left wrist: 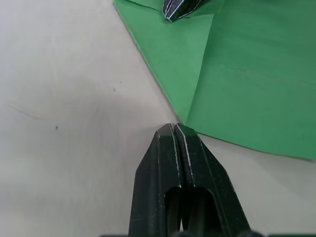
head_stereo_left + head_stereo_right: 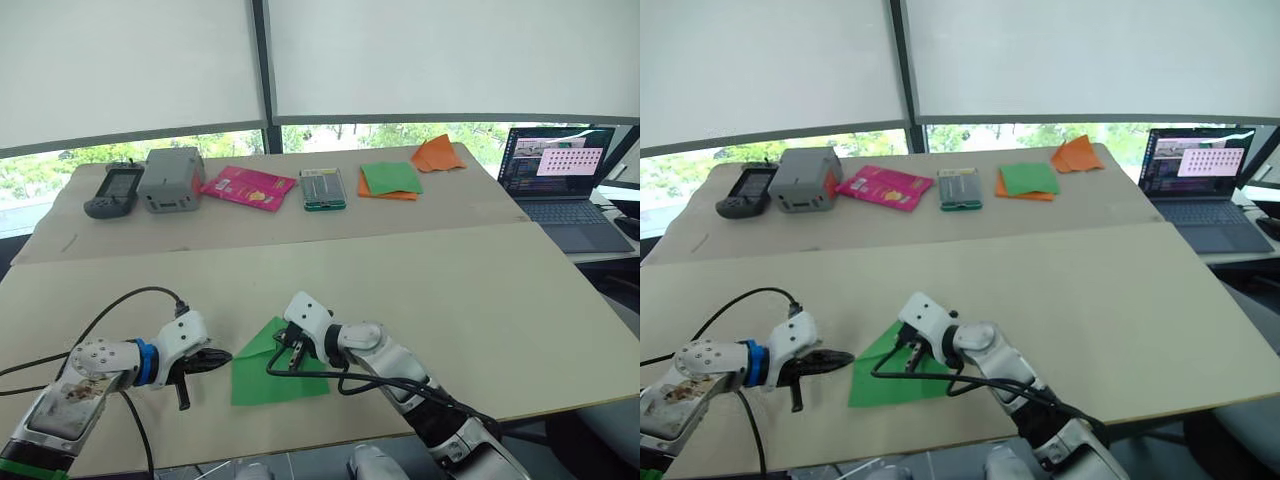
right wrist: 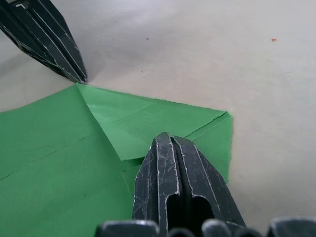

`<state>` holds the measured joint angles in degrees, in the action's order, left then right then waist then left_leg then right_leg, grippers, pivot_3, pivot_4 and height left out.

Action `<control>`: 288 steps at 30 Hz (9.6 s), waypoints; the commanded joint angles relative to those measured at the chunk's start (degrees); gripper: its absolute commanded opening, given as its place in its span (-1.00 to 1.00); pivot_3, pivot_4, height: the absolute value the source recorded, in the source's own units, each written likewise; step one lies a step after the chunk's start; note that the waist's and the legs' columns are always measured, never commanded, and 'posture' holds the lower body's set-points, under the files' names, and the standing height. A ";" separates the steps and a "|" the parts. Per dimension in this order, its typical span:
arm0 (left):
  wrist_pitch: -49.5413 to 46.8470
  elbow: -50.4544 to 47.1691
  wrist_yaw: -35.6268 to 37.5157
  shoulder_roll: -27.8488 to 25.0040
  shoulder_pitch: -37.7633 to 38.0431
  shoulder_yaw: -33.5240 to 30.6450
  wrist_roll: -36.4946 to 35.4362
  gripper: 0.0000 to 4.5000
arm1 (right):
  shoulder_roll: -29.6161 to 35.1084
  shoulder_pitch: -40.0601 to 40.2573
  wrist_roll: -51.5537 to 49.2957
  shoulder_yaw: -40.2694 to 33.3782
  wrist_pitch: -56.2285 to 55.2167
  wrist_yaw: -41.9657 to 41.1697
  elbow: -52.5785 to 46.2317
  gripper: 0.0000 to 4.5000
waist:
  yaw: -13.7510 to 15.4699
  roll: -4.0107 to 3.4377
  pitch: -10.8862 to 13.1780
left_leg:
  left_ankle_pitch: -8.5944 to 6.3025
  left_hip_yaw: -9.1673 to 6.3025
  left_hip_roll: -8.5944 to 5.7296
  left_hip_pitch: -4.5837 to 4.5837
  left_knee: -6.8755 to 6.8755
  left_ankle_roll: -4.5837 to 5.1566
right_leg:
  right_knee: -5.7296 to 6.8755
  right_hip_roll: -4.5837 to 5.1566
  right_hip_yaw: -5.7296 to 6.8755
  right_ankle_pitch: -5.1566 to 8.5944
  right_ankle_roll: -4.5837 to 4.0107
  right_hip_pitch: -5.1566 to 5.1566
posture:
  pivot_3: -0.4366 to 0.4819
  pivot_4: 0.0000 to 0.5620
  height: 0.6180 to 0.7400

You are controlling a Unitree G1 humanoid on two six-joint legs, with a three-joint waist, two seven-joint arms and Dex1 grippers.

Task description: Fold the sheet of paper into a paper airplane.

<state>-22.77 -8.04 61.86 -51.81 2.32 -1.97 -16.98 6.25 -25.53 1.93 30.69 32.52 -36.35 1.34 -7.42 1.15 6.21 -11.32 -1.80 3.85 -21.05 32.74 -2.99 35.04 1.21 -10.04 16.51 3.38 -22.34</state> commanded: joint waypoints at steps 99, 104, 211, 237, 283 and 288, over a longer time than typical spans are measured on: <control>4.58 10.63 2.52 11.68 -9.91 12.34 3.28 -0.97 | 27.76 23.84 -24.43 -11.72 9.69 -14.96 -43.45 -1.00 | 3.45 0.54 0.14 | -0.07 0.00 -0.09 -0.06 0.18 -0.12 | -0.12 0.07 0.06 -0.02 0.06 0.06 | -0.05 -0.47 1.00; 3.93 10.10 2.45 11.48 -10.18 12.63 3.27 -0.97 | 25.72 23.78 -21.02 -5.26 8.69 -10.87 -40.18 -1.00 | 3.42 0.63 0.18 | -0.24 -0.01 -0.09 -0.05 0.20 -0.40 | -0.13 0.07 0.06 -0.02 0.06 0.01 | -0.05 -0.47 1.00; 1.12 12.00 5.86 8.65 -16.36 10.50 2.07 -0.97 | 1.19 8.51 2.94 1.59 -7.13 4.97 -0.58 -1.00 | 2.06 0.39 0.09 | 0.02 0.01 -0.05 -0.04 0.21 0.02 | 0.02 0.03 0.09 -0.05 0.07 0.09 | -0.05 -0.47 1.00; 9.70 12.35 6.03 6.94 -12.24 14.51 8.87 -0.97 | -5.64 -5.78 2.92 -1.94 -12.93 4.42 24.11 -1.00 | 1.71 0.02 -0.31 | 0.03 0.01 -0.05 0.07 0.21 0.04 | 0.17 0.02 0.09 -0.05 0.08 0.19 | -0.05 -0.47 1.00; 9.60 13.42 5.63 6.35 -12.68 15.36 9.96 -0.97 | 8.73 9.09 6.28 10.17 1.43 -7.62 -3.81 -1.00 | 1.80 -0.19 -0.95 | -0.04 0.03 -0.04 0.10 0.16 -0.03 | 0.04 0.03 0.08 0.09 -0.04 0.16 | -0.05 -0.47 1.00; 9.54 13.44 5.52 6.34 -12.76 15.45 9.98 -0.97 | 11.01 9.05 7.26 12.19 -0.44 -9.79 -5.97 -1.00 | 1.83 -0.14 -0.96 | -0.06 0.03 -0.04 0.10 0.16 -0.06 | 0.04 0.03 0.08 0.12 -0.04 0.16 | -0.05 -0.47 1.00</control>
<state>-12.40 3.04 67.66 -44.96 -11.87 11.16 -10.27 15.38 -19.45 8.24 36.71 29.08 -41.87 -8.29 -5.60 1.01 5.26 -11.38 -1.77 3.81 -20.95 32.90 -3.05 35.08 1.24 -9.95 16.63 3.33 -22.18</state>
